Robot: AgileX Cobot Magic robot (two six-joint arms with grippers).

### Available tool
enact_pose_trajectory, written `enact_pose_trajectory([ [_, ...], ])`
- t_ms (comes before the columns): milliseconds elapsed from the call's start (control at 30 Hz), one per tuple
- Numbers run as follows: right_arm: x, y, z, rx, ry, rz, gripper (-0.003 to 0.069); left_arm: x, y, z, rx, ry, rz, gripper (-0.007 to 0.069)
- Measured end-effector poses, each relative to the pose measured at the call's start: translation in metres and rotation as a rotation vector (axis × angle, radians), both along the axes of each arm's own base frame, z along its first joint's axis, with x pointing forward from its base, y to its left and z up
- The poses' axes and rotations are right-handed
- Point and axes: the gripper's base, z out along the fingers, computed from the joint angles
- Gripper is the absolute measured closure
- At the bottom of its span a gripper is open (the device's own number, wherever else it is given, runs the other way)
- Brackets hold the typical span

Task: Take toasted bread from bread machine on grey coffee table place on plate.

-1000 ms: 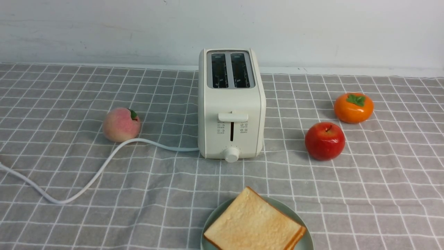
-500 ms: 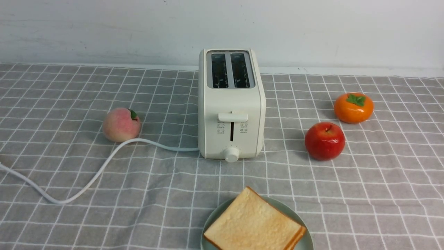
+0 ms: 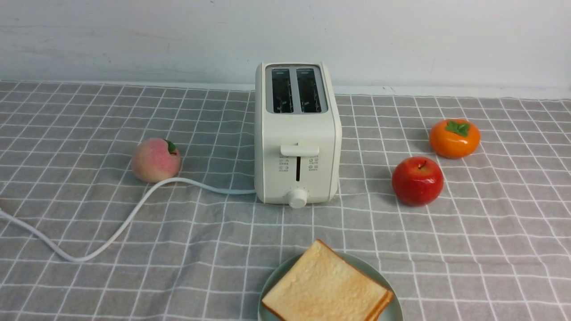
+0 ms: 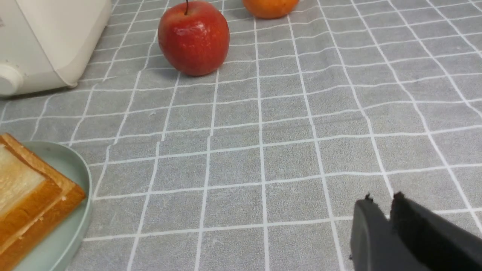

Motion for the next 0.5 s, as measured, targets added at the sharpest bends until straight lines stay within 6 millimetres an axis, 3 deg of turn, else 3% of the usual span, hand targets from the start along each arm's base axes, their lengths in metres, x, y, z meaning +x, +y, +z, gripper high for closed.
enact_pose_trajectory([
  [500, 0.0000, 0.0000, 0.0001, 0.004, -0.001, -0.002, 0.0562, 0.0000, 0.0000, 0.0000, 0.000, 0.000, 0.000, 0.0608],
])
